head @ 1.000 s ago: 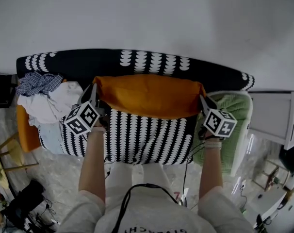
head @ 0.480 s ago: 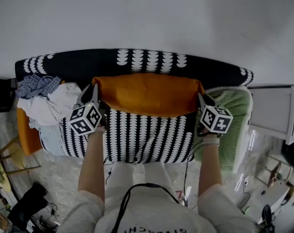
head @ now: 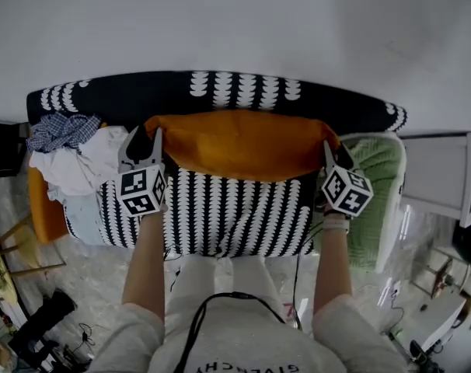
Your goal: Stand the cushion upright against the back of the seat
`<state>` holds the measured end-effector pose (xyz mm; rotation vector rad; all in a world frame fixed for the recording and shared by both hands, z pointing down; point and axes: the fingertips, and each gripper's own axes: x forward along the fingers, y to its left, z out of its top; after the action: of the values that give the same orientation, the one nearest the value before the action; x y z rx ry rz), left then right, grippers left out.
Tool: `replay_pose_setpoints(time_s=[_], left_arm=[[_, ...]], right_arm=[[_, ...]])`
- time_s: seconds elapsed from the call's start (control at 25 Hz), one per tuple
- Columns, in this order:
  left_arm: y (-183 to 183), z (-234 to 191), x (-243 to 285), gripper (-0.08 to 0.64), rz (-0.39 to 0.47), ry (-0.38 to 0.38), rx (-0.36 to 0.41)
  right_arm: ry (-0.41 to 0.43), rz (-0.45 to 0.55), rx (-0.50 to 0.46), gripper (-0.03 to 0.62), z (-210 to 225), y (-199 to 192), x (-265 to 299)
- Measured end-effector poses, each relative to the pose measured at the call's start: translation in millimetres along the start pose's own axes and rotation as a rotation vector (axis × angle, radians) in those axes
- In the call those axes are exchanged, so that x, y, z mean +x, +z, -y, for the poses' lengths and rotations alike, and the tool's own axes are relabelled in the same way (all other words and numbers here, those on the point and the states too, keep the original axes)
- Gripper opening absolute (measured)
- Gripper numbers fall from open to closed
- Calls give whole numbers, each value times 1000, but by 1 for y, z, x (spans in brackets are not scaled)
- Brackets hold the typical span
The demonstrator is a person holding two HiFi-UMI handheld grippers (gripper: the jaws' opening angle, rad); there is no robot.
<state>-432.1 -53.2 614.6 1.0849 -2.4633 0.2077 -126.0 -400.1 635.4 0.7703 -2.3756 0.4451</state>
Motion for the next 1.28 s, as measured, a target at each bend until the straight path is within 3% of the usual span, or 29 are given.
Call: replay_pose_setpoints(time_s=[0.28, 0.48, 0.76, 0.92, 1.04, 1.28], left_arm=[[8, 20, -17, 169, 39, -16, 68], [10, 39, -29, 169, 43, -69, 94], [7, 71, -45, 169, 34, -168, 78], [16, 99, -60, 167, 59, -252, 71], [20, 120, -74, 164, 61, -321, 38], [25, 155, -100, 46, 39, -429, -31]], right_arm=[[-18, 21, -44, 166, 3, 3, -23], [8, 34, -89, 166, -9, 3, -39], [136, 41, -114, 160, -54, -4, -62], [208, 61, -142, 73, -87, -2, -81], [288, 63, -193, 44, -122, -5, -97], [409, 93, -233, 20, -173, -5, -134]])
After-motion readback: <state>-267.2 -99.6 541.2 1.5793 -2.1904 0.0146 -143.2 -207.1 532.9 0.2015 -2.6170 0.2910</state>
